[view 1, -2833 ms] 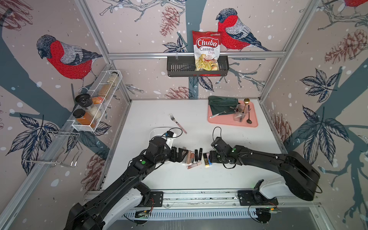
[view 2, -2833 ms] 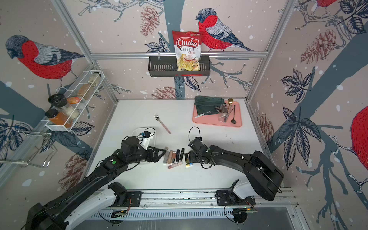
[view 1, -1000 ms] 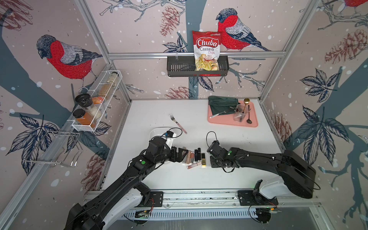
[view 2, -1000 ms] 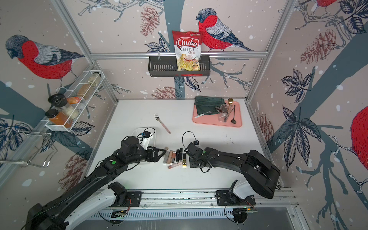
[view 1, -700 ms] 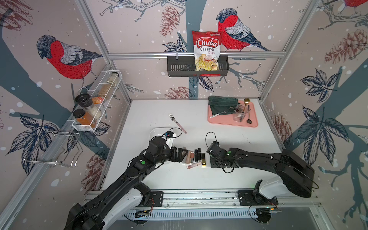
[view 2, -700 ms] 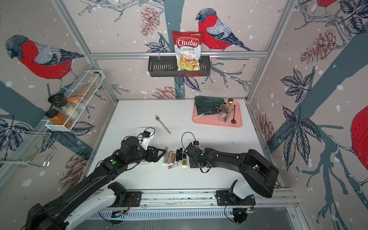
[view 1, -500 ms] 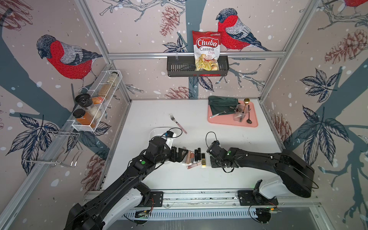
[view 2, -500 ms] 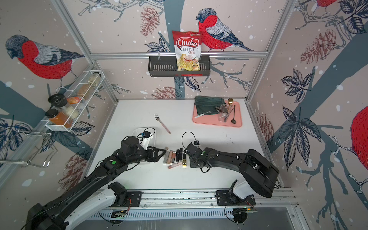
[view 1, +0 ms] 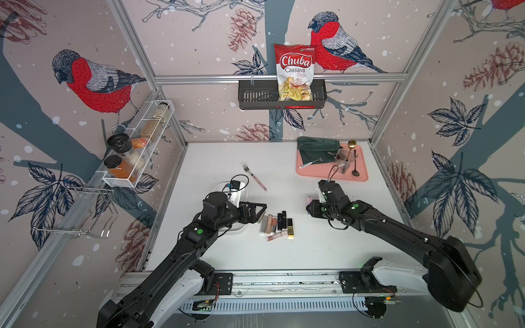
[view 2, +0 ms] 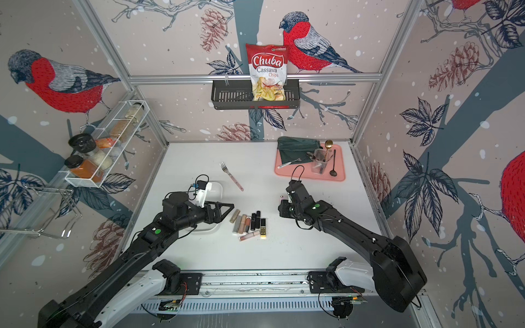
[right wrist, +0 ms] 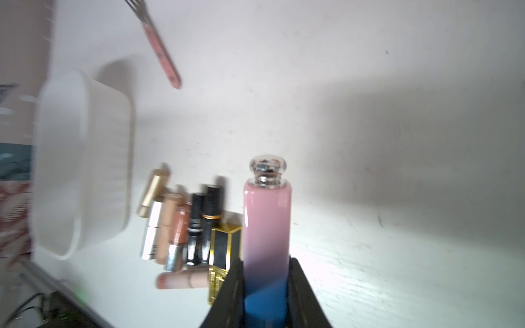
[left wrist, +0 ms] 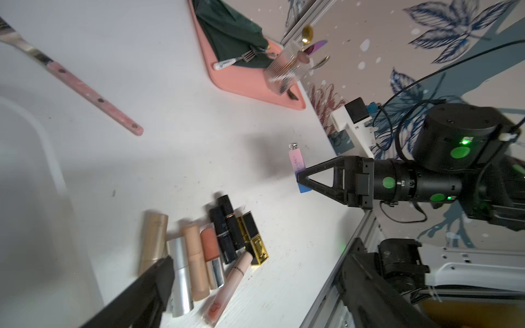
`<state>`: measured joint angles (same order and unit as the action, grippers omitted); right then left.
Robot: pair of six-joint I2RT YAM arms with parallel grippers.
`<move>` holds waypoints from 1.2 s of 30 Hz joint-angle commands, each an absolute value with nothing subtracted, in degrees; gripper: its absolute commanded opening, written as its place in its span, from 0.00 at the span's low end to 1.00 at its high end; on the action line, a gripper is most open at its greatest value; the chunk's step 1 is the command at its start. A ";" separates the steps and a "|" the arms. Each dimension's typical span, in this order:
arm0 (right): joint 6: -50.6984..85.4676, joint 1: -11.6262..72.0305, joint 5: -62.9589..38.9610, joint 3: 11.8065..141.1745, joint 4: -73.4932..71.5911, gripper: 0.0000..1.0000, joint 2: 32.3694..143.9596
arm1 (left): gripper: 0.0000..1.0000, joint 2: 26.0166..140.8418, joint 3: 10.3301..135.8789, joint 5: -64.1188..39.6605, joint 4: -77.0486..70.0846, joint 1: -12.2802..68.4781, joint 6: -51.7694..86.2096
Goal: Put the lipstick into the storage box
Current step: Pick up the lipstick at the center of the board, then place the lipstick in the storage box.
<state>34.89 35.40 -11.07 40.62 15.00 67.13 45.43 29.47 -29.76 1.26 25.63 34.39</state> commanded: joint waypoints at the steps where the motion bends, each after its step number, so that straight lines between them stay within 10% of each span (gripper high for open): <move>1: 33.91 31.25 -26.28 39.72 5.62 0.19 63.71 | 0.96 46.41 29.18 -37.77 -15.18 24.87 41.76; 14: 50.07 23.71 -57.78 31.70 -33.03 0.20 63.36 | 0.82 61.95 27.95 -43.39 -51.04 24.95 56.03; 36: 55.68 33.88 -56.68 35.37 -44.61 0.21 69.63 | 0.71 71.39 35.35 -39.34 -53.90 33.81 52.47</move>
